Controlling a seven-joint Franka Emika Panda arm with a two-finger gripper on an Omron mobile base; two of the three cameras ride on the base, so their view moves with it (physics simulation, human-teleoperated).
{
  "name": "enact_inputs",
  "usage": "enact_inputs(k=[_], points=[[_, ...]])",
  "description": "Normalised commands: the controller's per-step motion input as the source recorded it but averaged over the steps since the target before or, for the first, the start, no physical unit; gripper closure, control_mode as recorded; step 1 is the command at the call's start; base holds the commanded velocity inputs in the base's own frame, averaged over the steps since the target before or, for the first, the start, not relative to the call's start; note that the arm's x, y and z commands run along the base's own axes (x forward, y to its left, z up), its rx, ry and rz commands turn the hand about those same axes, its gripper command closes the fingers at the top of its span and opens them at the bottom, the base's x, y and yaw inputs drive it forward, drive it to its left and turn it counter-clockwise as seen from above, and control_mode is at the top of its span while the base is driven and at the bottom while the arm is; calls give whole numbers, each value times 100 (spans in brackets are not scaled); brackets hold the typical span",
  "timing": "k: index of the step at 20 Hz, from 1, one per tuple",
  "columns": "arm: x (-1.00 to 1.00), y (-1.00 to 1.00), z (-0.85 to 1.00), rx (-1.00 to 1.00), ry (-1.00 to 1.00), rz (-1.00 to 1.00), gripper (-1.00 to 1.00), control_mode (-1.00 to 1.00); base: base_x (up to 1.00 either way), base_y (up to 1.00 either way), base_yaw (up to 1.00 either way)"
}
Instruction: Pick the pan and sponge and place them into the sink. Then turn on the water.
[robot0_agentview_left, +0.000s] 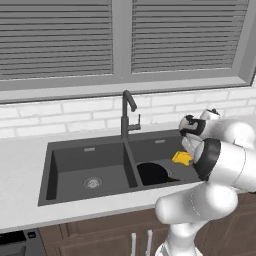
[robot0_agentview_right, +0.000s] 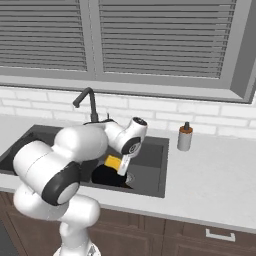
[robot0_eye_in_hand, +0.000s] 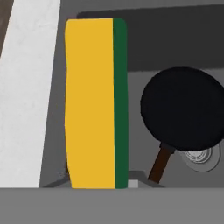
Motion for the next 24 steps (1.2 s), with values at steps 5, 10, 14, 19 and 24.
enact_inputs(k=[5, 10, 14, 19, 24], points=[[50, 41, 0, 1, 4, 12, 100, -100, 0, 0, 0], [23, 35, -26, 0, 0, 3, 100, -100, 0, 0, 0], [11, 33, -48, 0, -10, 0, 100, -100, 0, 0, 0], [28, 24, -46, 0, -2, 0, 100, -100, 0, 0, 0], [26, 3, -50, 0, 0, 0, 100, -100, 0, 0, 0]])
